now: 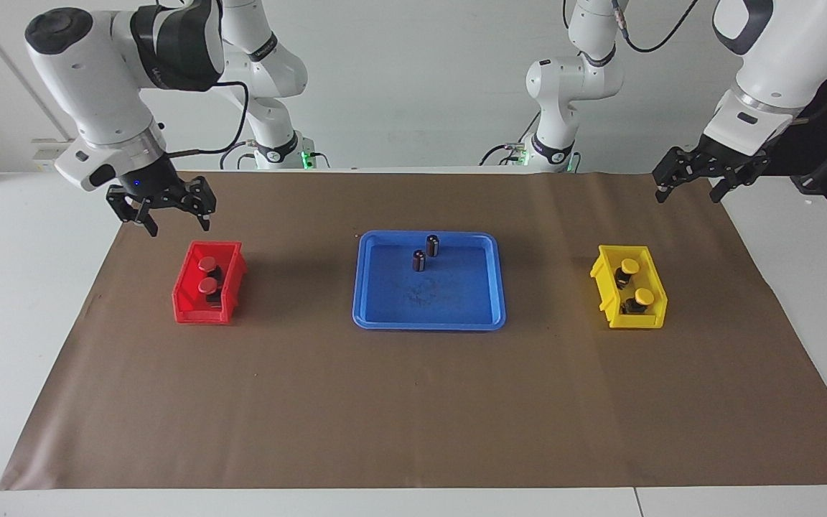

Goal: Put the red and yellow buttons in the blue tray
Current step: 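Reach the right gripper toward the red buttons in the red holder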

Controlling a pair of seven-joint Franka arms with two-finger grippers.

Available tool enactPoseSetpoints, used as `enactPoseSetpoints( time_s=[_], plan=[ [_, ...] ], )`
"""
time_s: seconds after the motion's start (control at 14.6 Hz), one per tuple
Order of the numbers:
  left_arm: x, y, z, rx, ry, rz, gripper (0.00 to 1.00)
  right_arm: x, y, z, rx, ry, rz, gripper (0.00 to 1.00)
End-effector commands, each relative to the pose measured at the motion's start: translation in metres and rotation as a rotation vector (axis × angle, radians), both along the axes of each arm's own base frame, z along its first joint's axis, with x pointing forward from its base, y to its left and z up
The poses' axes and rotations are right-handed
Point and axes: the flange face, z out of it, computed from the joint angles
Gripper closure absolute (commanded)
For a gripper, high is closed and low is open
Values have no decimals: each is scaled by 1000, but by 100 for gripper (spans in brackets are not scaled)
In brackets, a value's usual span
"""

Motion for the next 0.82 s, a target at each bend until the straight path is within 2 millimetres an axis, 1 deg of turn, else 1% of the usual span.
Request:
enactPoseSetpoints(
  time_s=[0.0,0.07,0.14,0.27,0.41,0.55,0.61,0.75],
  plan=[
    [-10,1,1,-12,7,6,0,27,-30,-52,46,-1,-9,18],
    [-10,2,1,-12,7,7,0,32,-32,-66,44,4,-12,18],
    [-10,2,1,-12,7,7,0,33,-31,-76,45,7,-12,18],
    [-10,1,1,-12,7,6,0,27,-32,-100,41,-14,-18,19],
    [-10,1,1,-12,7,6,0,14,-27,-118,39,-19,-15,20],
    [-11,2,-1,-11,13,7,0,-5,-28,-140,34,-37,-23,21],
    [-10,3,0,-11,9,9,0,-10,-28,-145,34,-32,-24,22],
    [-10,2,-1,-11,13,7,0,-11,-30,-146,33,-33,-13,23]
  ],
)
